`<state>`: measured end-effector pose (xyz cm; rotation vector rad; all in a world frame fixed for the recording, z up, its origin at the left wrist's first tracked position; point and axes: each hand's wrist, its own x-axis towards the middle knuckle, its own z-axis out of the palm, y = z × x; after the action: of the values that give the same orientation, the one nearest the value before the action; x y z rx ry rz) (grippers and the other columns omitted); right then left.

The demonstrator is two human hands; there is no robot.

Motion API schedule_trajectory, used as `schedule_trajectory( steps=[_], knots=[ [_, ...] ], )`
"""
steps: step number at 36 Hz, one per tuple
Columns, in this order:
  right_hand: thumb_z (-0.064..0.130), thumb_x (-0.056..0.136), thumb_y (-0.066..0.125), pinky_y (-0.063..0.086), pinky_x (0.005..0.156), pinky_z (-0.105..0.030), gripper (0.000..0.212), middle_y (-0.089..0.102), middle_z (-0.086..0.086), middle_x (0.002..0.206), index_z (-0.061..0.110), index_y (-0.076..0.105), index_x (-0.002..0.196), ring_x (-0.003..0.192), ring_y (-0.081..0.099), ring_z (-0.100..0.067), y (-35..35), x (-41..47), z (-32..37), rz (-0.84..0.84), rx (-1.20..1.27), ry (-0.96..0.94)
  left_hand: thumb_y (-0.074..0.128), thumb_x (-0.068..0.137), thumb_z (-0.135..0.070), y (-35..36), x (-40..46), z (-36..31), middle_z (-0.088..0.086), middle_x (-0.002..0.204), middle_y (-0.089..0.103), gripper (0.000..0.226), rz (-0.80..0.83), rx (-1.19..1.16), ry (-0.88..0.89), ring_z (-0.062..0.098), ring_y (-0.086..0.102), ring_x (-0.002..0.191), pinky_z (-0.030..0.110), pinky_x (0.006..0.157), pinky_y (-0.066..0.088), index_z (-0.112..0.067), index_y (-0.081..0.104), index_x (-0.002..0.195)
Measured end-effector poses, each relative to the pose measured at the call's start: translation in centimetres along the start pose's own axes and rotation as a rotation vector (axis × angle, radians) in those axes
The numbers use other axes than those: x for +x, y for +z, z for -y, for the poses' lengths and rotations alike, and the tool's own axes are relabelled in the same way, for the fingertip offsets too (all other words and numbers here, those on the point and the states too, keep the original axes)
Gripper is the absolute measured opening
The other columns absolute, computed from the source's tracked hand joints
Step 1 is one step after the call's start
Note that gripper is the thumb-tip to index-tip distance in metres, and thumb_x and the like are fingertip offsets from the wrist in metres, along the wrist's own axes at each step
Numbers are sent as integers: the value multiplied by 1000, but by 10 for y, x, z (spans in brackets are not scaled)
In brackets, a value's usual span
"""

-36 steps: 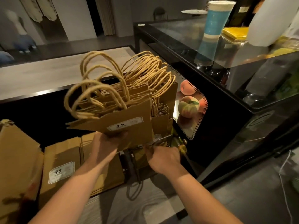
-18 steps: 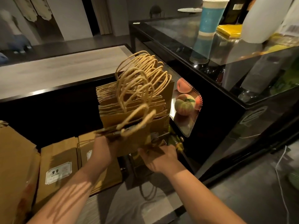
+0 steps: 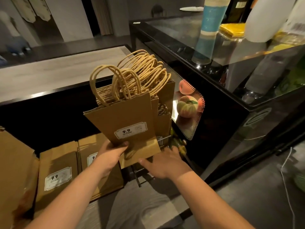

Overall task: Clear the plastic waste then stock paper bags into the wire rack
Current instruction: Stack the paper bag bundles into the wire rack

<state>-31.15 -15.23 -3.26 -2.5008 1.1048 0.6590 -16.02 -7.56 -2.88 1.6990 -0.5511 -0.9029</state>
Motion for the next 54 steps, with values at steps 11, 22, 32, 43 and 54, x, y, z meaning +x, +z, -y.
schedule_trajectory(
  steps=[11, 22, 32, 43, 54],
  knots=[
    [63, 96, 36, 11, 118, -53, 45, 67, 10, 91, 29, 65, 94, 108, 59, -17, 14, -2, -22, -467, 455, 44, 64, 89, -14, 2, -5, 0, -3, 119, 59, 43, -182, 11, 262, 14, 53, 111, 35, 97, 42, -16, 51, 130],
    [57, 99, 35, 27, 113, -41, 52, 67, 2, 85, 21, 71, 85, 99, 61, -22, 14, 3, -11, -582, 495, 101, 50, 91, 13, -2, -5, -14, -9, 102, 65, 33, -103, 22, 465, -8, 62, 94, 12, 80, 50, -11, 57, 112],
    [46, 97, 45, 31, 108, -41, 29, 67, 7, 96, 28, 67, 96, 98, 60, -15, 17, 13, -12, -529, 446, 84, 69, 85, -12, -4, -3, -1, -1, 101, 62, 26, -135, 3, 207, 18, 55, 107, 27, 89, 42, -10, 55, 107],
    [38, 98, 29, 18, 111, -54, 40, 62, -2, 125, 27, 60, 122, 123, 48, -25, 3, 8, -9, -197, 146, 34, 62, 91, -18, -7, 4, -1, -3, 115, 55, 44, -92, 61, 106, 15, 49, 109, 26, 93, 34, -13, 50, 132],
    [47, 98, 27, 24, 109, -49, 58, 43, -5, 151, 25, 31, 151, 137, 38, -30, -8, 11, -6, -37, 99, 105, 60, 92, -16, -19, 13, -16, -7, 114, 62, 33, -11, 69, 172, 17, 53, 114, 32, 97, 39, -20, 54, 124]
  ],
)
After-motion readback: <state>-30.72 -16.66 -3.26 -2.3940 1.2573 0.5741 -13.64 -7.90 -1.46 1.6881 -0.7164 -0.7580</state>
